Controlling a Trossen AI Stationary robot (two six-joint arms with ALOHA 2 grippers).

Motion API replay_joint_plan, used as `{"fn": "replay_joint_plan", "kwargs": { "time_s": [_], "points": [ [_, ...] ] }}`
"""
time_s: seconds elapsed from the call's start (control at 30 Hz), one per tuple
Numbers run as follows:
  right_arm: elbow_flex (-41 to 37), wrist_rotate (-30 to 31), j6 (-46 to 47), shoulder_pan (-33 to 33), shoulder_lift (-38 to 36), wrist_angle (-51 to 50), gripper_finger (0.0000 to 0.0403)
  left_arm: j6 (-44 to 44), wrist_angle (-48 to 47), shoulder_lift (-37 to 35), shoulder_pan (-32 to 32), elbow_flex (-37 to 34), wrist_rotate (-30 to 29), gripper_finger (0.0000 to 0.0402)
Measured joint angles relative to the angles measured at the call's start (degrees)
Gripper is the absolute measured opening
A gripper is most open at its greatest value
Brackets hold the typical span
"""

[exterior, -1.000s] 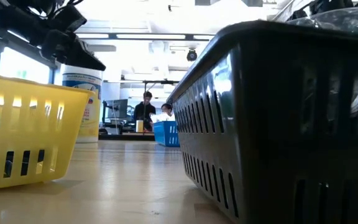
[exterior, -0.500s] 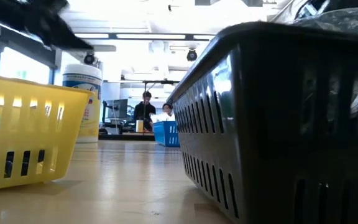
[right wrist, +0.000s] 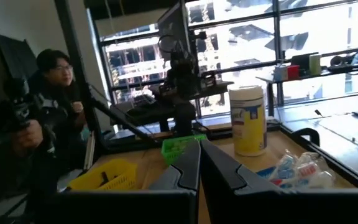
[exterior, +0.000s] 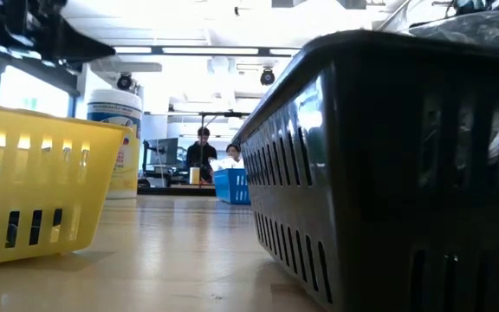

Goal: Pick & Place Travel size toiletries
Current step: Return to Home Position

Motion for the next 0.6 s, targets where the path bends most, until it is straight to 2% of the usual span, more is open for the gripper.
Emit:
{"fn": "replay_joint_plan", "kwargs": {
  "time_s": [0.1, 0.27, 0.5, 0.6],
  "points": [
    [-4.88, 2.77, 2.92, 0.00, -2.31, 5.11, 0.0003, -0.15, 0.72, -0.03, 0.00, -2.00, 0.21, 0.0000],
    [-12.58, 3.33, 5.56, 0.02, -3.84, 14.94, 0.0003, -0.06, 1.49, -0.01, 0.00, -4.28, 2.82, 0.0000],
    [-12.68, 13.21, 3.67, 0.05, -3.80, 9.92, 0.0003, -1.82, 1.96, -0.03, 0.00, -5.57, 2.40, 0.0000],
    [-12.70, 18.37, 3.43, 2.61, -3.72, 6.93, 0.0003, -2.18, 4.08, -0.05, 0.00, -7.91, 2.28, 0.0000]
  ]
}}
